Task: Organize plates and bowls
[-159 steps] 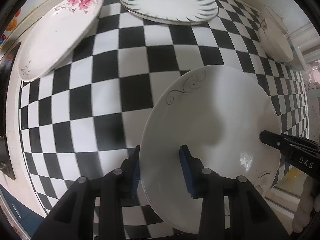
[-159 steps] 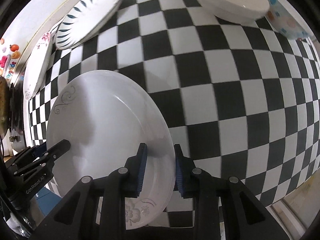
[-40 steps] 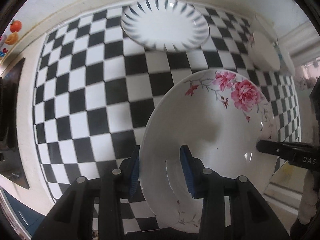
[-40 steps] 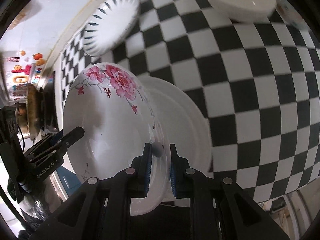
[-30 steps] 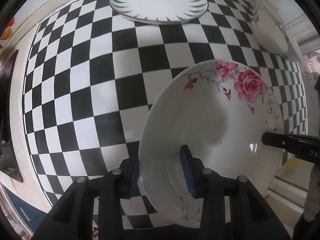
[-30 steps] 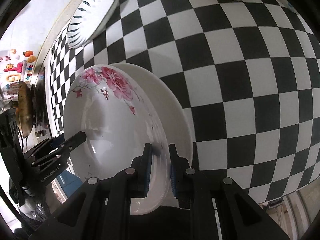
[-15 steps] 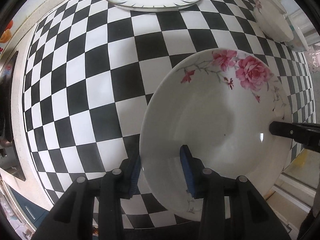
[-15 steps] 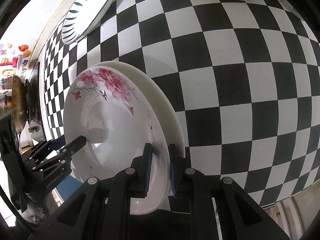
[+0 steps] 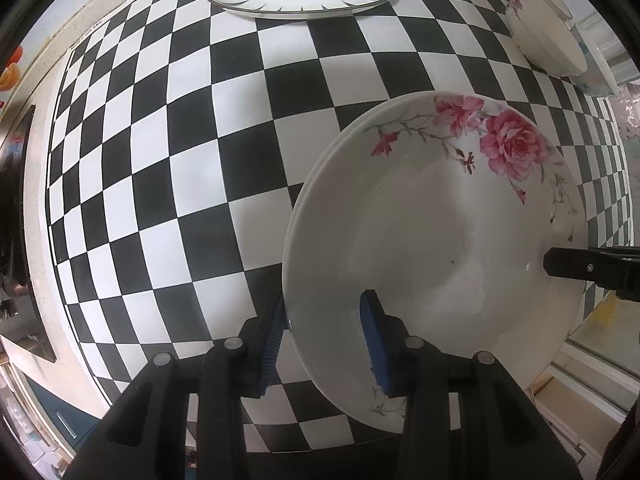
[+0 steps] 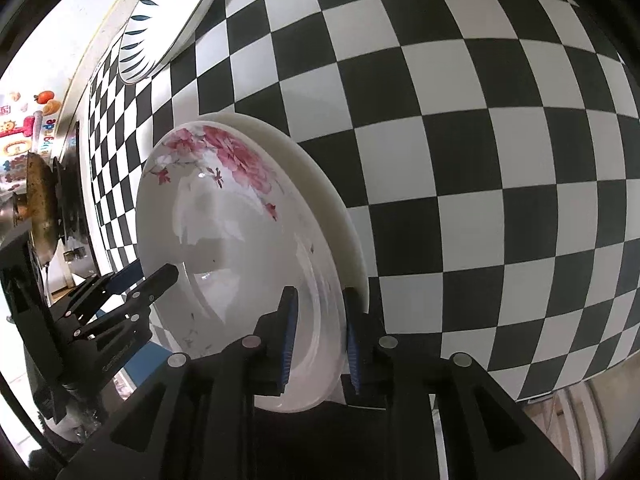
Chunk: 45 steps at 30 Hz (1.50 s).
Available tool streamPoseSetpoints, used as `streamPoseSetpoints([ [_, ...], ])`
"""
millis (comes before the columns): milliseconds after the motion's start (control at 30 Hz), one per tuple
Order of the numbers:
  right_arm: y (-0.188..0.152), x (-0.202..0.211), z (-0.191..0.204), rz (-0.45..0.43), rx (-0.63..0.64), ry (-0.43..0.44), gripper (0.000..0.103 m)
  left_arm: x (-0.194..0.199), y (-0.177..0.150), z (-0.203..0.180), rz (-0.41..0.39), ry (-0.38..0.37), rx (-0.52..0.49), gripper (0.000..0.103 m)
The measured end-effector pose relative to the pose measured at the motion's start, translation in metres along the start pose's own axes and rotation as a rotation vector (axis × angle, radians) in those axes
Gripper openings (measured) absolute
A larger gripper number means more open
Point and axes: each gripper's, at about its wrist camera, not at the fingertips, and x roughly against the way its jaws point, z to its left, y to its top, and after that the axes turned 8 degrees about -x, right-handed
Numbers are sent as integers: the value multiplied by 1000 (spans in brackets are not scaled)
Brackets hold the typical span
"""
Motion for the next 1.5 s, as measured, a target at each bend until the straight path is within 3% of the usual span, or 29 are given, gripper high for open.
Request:
streamPoseSetpoints([
  [500,-1,6,13,32,26,-128,25,7,-6,22,12,-39,20,35],
  [633,0,11,14,36,26,-115,25,19,-10,29,7,-48,28,35],
  [833,10,39,35,-21,56,-86,25,65,4,58,-91,-56,77,36],
  [867,14,45,41,-43,61,-78,31,74,12,67,-116,-56,91,36],
  [967,33,65,61,-115,78,-47,56,90,42,95,-170,-61,121,36],
  [1133,91,82,98,-230,73,18,57,89,100,152,-210,-101,214,36],
  [1200,117,82,106,-240,52,25,57,79,123,170,-203,-138,248,36],
  [1367,182,63,124,-234,12,15,57,50,171,184,-155,-130,240,36],
  [1500,214,46,126,-228,-19,-11,56,27,189,192,-100,-136,235,37],
])
